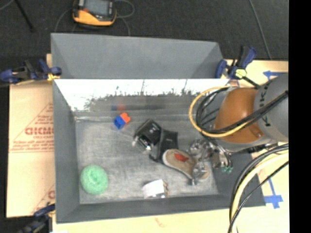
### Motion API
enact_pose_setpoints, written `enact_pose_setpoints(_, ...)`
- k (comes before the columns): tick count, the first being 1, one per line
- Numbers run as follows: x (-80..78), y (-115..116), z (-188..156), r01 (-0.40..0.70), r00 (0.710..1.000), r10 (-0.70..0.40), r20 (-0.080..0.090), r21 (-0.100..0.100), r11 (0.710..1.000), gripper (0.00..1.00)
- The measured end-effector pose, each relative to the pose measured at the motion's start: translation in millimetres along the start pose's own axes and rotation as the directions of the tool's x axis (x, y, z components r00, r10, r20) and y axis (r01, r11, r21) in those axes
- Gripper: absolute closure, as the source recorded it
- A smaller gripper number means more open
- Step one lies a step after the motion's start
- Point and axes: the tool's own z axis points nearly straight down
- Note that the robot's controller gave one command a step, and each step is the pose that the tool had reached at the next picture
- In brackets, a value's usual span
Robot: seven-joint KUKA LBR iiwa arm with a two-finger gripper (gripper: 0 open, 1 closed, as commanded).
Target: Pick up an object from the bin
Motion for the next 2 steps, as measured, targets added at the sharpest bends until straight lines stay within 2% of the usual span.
enact_pose_setpoints(1,0.0,0,0,0.001,1.000,-0.001,0.000,0.000,1.000,1.00)
enact_pose_setpoints(2,0.4,2,-186,0.014,1.000,-0.014,0.003,0.000,1.000,1.00)
